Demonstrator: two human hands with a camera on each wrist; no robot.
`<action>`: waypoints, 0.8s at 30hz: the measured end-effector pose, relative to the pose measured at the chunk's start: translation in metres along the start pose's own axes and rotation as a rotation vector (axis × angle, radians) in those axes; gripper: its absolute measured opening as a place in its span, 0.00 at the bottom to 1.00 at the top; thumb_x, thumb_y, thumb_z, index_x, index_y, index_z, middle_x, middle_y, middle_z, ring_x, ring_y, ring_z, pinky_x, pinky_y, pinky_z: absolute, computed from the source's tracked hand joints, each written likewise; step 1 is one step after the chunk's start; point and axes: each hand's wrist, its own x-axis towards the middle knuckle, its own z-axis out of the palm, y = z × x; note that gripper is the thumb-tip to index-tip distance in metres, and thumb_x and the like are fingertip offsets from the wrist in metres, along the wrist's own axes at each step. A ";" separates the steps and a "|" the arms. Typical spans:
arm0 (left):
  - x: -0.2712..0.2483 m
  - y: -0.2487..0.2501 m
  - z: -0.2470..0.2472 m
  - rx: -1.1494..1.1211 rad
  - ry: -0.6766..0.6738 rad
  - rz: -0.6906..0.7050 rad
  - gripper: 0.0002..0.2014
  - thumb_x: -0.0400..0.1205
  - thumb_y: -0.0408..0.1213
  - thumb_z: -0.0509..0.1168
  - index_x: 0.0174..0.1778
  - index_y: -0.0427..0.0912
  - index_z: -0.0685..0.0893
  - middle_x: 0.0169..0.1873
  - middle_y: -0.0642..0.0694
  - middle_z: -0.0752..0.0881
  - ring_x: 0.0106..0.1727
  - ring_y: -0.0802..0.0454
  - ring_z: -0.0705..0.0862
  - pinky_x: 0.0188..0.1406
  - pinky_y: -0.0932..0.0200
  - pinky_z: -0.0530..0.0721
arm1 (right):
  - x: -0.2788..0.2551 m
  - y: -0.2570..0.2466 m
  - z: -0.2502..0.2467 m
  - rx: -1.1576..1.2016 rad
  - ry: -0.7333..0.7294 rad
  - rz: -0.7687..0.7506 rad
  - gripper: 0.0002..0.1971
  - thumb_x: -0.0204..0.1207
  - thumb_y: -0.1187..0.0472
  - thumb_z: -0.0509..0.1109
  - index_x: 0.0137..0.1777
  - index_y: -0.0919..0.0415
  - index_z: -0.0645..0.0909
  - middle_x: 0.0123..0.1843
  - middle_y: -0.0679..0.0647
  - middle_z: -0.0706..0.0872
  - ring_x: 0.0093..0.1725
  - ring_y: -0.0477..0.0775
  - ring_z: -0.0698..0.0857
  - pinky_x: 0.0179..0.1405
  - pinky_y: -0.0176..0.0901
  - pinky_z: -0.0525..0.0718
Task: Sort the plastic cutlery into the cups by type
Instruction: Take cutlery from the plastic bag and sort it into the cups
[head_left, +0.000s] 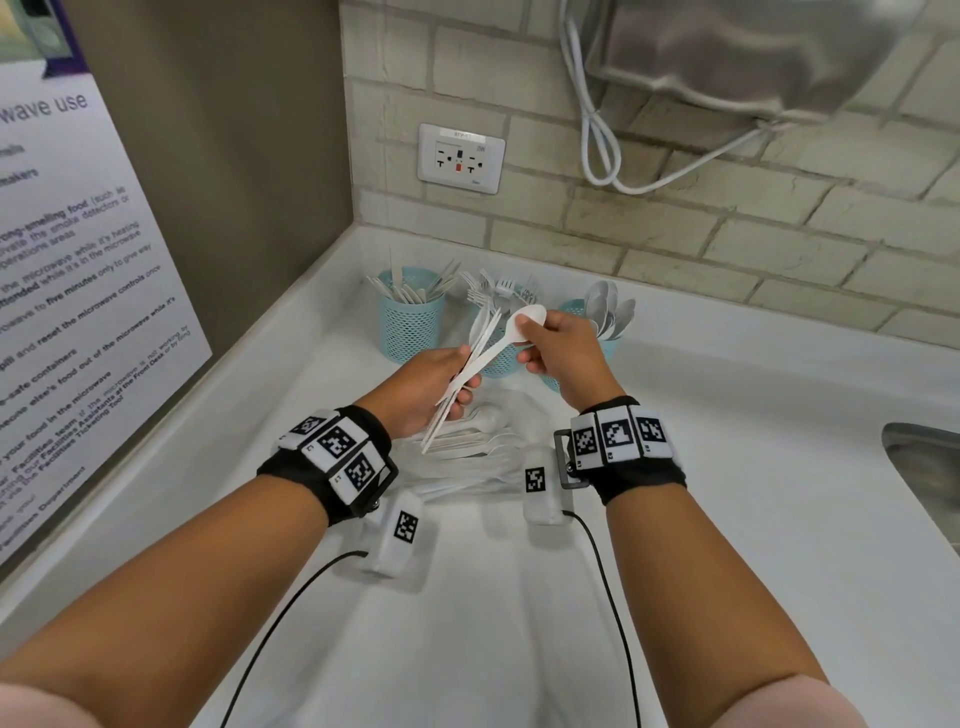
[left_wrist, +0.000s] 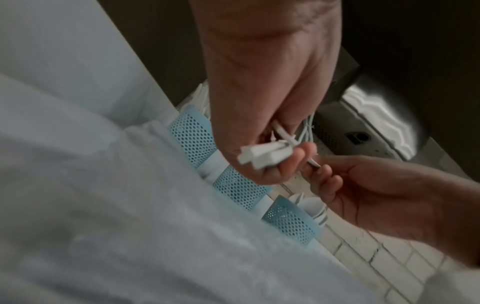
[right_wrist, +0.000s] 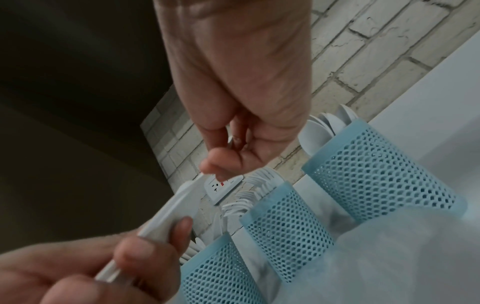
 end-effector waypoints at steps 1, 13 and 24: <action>0.000 -0.001 0.001 0.043 0.017 0.017 0.13 0.89 0.42 0.51 0.48 0.40 0.78 0.31 0.47 0.76 0.24 0.57 0.73 0.21 0.68 0.72 | 0.001 0.000 0.000 0.006 -0.001 0.001 0.06 0.81 0.63 0.65 0.53 0.64 0.80 0.35 0.53 0.83 0.22 0.42 0.80 0.20 0.29 0.77; -0.003 -0.010 0.005 0.155 0.092 0.025 0.11 0.85 0.42 0.60 0.58 0.39 0.75 0.36 0.45 0.84 0.30 0.55 0.78 0.26 0.64 0.78 | -0.002 0.011 -0.001 0.024 -0.087 0.041 0.10 0.81 0.66 0.65 0.60 0.68 0.79 0.37 0.54 0.83 0.28 0.45 0.81 0.24 0.30 0.81; 0.001 -0.016 0.005 0.135 0.132 0.043 0.08 0.79 0.41 0.69 0.47 0.39 0.86 0.32 0.46 0.83 0.28 0.55 0.80 0.23 0.67 0.80 | -0.002 0.015 0.002 -0.005 -0.074 0.093 0.09 0.80 0.65 0.67 0.58 0.62 0.79 0.39 0.51 0.84 0.30 0.43 0.81 0.24 0.30 0.76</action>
